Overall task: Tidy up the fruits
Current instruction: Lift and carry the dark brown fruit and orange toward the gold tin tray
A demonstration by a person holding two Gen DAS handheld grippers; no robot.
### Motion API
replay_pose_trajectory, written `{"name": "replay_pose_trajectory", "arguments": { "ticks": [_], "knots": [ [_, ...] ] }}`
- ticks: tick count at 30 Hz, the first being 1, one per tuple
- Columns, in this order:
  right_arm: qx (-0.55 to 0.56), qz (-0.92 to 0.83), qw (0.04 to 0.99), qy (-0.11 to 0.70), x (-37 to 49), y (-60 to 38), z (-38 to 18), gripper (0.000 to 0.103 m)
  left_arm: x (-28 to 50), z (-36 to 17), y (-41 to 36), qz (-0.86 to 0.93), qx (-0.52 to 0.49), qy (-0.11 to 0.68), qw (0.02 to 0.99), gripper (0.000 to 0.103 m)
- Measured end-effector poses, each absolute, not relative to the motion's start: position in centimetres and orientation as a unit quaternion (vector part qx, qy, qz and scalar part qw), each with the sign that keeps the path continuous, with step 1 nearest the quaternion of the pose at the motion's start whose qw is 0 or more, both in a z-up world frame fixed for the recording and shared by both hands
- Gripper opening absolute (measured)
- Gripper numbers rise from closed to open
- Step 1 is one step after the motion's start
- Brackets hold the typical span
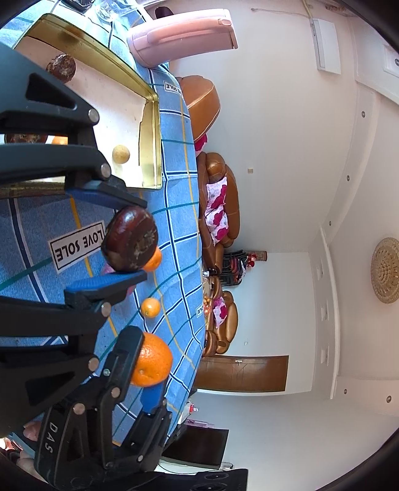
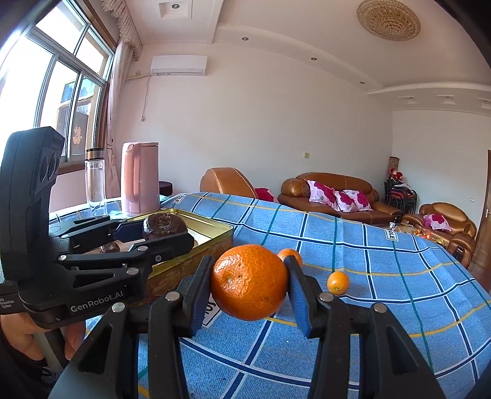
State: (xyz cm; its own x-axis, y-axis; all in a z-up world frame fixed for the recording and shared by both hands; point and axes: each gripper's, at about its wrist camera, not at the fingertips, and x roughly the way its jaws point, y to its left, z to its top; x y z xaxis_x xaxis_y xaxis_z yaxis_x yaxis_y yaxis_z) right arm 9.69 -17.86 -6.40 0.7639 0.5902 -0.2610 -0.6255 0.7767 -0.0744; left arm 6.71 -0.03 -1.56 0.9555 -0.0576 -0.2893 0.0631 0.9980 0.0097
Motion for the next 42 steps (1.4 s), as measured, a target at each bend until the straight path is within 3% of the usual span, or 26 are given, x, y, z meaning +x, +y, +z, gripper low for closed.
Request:
{"name": "replay_pose_trajectory", "arguments": {
  "ticks": [42],
  "knots": [
    [-0.116, 0.398, 0.902, 0.119, 8.9, -9.0, -5.8, 0.048, 4.3, -1.4, 7.5, 0.046, -0.011, 0.165, 0.985, 0.040]
  ]
}}
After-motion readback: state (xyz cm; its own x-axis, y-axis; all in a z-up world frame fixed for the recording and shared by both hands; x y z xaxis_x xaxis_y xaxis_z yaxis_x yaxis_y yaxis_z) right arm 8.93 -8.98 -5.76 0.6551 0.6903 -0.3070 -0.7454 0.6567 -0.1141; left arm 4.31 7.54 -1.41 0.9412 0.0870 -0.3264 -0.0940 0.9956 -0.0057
